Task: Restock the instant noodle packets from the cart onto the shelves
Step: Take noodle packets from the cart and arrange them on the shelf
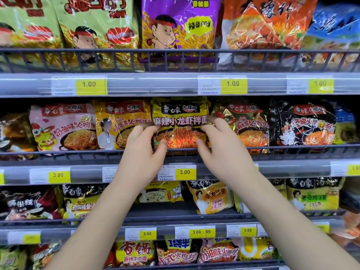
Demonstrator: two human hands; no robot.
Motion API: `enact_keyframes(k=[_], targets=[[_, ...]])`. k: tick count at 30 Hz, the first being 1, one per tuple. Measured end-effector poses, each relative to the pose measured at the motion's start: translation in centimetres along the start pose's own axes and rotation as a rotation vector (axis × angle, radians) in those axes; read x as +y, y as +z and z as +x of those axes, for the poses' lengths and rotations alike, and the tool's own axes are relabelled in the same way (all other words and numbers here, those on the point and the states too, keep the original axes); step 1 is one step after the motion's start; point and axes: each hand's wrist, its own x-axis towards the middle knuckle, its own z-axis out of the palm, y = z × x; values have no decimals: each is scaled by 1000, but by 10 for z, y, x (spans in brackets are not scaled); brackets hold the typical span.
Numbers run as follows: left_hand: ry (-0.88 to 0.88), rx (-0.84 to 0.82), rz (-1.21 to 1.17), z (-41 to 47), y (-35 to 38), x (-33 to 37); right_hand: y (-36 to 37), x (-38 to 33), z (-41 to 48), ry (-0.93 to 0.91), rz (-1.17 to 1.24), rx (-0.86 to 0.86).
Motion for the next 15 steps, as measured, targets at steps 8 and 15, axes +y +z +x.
enact_keyframes(k=[8,15], targets=[[26,25,-56,-7,-7,1,-1,9,-12,-12,45,17],[113,41,-90,-15,-18,13,-10,13,-21,-143,144,46]])
